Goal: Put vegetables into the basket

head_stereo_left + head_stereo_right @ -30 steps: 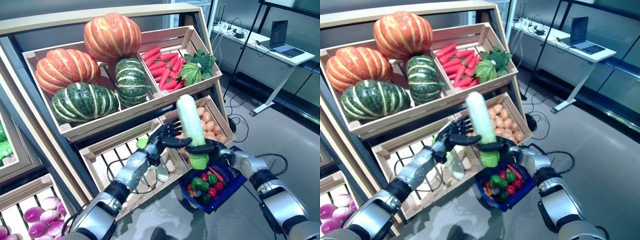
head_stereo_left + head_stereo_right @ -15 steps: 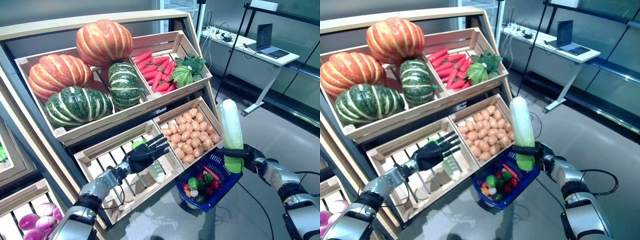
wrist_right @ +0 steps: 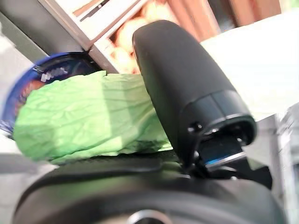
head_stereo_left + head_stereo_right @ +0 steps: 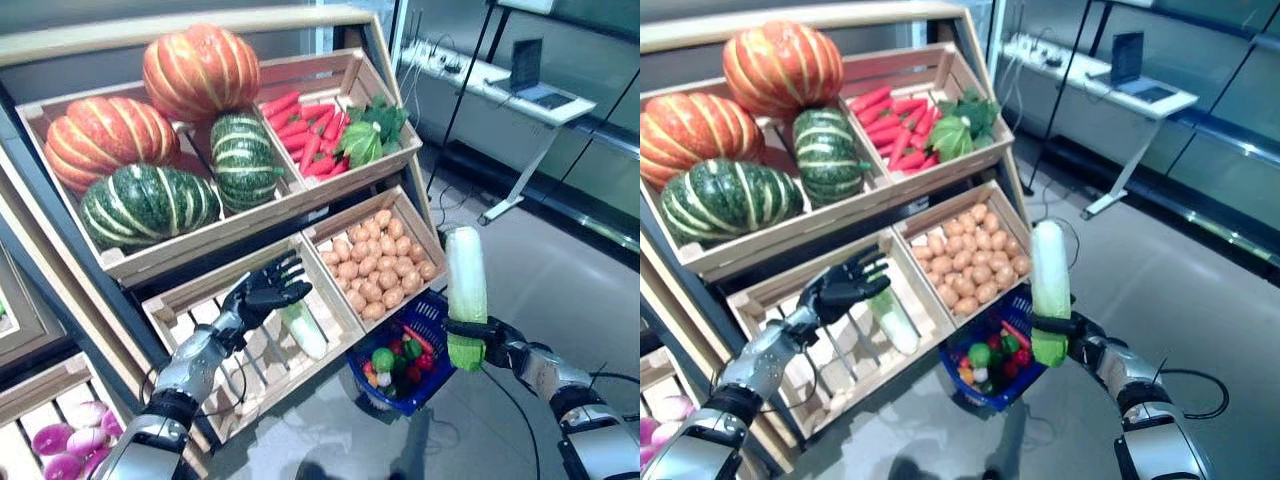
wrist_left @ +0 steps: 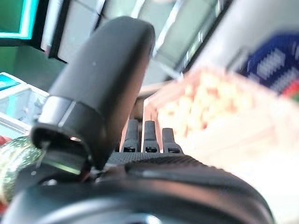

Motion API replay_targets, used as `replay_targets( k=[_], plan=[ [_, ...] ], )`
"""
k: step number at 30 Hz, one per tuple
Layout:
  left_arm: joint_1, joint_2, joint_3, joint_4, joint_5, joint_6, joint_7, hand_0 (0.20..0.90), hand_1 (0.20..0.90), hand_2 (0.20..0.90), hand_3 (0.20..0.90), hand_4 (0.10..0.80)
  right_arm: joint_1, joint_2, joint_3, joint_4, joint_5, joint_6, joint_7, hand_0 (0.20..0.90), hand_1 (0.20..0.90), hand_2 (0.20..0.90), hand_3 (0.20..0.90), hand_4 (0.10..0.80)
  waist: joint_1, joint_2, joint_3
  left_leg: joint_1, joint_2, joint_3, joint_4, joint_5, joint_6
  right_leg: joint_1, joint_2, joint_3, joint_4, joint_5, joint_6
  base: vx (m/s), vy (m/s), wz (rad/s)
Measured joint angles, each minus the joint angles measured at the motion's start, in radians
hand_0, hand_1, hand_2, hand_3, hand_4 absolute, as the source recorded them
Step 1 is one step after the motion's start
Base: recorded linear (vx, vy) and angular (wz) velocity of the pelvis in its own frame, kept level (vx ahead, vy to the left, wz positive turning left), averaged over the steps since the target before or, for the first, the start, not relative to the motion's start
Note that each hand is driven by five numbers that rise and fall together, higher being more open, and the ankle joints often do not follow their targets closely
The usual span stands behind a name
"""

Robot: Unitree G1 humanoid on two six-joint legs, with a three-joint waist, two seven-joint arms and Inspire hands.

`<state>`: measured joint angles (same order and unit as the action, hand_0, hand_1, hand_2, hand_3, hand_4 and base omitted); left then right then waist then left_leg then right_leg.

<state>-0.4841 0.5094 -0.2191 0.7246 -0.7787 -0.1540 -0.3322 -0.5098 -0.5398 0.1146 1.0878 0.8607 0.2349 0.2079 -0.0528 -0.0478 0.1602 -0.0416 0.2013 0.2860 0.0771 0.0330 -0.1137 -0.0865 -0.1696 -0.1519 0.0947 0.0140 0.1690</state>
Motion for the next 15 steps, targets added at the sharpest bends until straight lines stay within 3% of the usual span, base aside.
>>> replay_targets(
  k=[4, 8, 11, 15],
  plan=[
    [-0.133, 0.025, -0.005, -0.046, 0.093, -0.083, 0.15, 0.9, 0.9, 0.9, 0.9, 0.8, -0.112, -0.002, -0.038, 0.081, 0.104, 0.0, -0.055, 0.3, 0.3, 0.3, 0.3, 0.4, 0.017, 0.046, 0.144, -0.16, 0.029, -0.045, 0.248, -0.085, 0.014, -0.105, -0.015, -0.023, 0.151, -0.042, -0.014, -0.196, 0.003, 0.06],
    [-0.281, 0.054, -0.04, -0.103, 0.228, -0.149, 0.317, 0.9, 0.9, 0.9, 0.9, 0.8, -0.228, -0.041, -0.045, 0.135, 0.176, 0.0, -0.067, 0.3, 0.3, 0.3, 0.3, 0.4, 0.016, 0.096, 0.259, -0.358, 0.032, -0.095, 0.481, -0.161, 0.044, -0.293, -0.066, -0.015, 0.394, -0.126, -0.012, -0.155, 0.049, 0.15],
    [-0.367, 0.097, -0.082, -0.133, 0.286, -0.155, 0.394, 0.9, 0.9, 0.9, 0.9, 0.8, -0.296, -0.058, -0.044, 0.14, 0.23, 0.0, -0.077, 0.3, 0.3, 0.3, 0.3, 0.4, 0.016, 0.102, 0.319, -0.459, 0.019, -0.108, 0.578, -0.178, 0.063, -0.407, -0.105, 0.004, 0.517, -0.149, -0.011, -0.077, 0.01, 0.08],
    [-0.396, 0.103, -0.121, -0.135, 0.306, -0.155, 0.442, 0.9, 0.9, 0.9, 0.9, 0.8, -0.347, -0.062, -0.041, 0.168, 0.256, 0.003, -0.078, 0.3, 0.3, 0.3, 0.3, 0.4, 0.019, 0.099, 0.341, -0.556, 0.014, -0.123, 0.717, -0.226, 0.068, -0.515, -0.155, 0.014, 0.689, -0.215, -0.02, -0.01, -0.002, 0.11]
  ],
)
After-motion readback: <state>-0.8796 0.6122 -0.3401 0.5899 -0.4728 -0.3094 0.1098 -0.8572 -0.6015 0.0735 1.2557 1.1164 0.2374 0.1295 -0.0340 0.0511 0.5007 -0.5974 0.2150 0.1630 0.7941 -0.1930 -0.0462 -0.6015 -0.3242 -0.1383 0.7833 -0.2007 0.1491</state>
